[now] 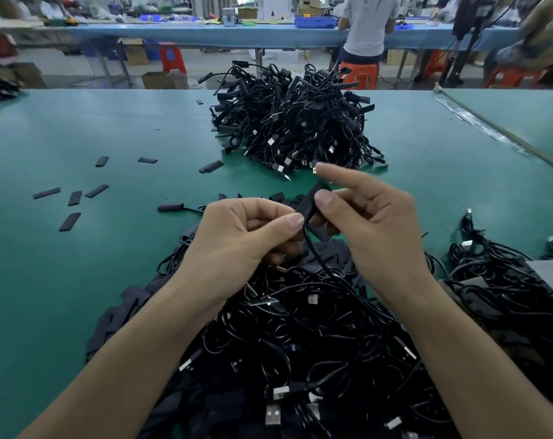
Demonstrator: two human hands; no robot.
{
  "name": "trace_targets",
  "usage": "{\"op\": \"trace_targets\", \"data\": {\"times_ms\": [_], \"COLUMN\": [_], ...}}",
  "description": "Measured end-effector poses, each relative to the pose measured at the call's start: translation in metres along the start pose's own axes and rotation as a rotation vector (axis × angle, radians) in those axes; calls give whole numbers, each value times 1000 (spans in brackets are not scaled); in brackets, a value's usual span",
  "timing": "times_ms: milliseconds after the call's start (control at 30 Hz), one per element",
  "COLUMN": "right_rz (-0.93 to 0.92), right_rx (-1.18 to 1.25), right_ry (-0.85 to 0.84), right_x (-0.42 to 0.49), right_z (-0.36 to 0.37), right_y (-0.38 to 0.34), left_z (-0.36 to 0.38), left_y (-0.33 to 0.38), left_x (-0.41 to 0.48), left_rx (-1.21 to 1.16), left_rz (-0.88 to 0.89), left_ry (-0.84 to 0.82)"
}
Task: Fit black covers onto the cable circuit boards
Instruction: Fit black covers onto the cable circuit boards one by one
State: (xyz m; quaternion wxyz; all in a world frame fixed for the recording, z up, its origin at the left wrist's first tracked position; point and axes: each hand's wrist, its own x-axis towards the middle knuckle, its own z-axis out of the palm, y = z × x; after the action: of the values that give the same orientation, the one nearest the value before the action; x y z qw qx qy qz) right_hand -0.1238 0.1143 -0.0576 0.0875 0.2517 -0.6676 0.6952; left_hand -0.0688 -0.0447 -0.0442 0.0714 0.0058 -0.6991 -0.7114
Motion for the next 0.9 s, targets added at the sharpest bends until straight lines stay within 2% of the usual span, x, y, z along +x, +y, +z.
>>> {"op": "trace_targets", "data": {"times_ms": [200, 400, 700, 900], "right_rz": [-14, -34, -1, 7], "right_rx": [-36, -70, 6, 73], "right_ry": [60, 77, 86, 115], "right_x": [-2, -3, -1, 0], "right_z": [3, 6, 4, 4], "right_y": [-2, -2, -7, -16], "left_z": [-1, -1, -1, -2], "left_y": [-5, -6, -6, -3], "left_x": [1, 0, 1, -2], "left_rx": [112, 80, 113, 369], "left_rz": [16, 35, 60, 177], "left_ry": [4, -1, -17, -130]}}
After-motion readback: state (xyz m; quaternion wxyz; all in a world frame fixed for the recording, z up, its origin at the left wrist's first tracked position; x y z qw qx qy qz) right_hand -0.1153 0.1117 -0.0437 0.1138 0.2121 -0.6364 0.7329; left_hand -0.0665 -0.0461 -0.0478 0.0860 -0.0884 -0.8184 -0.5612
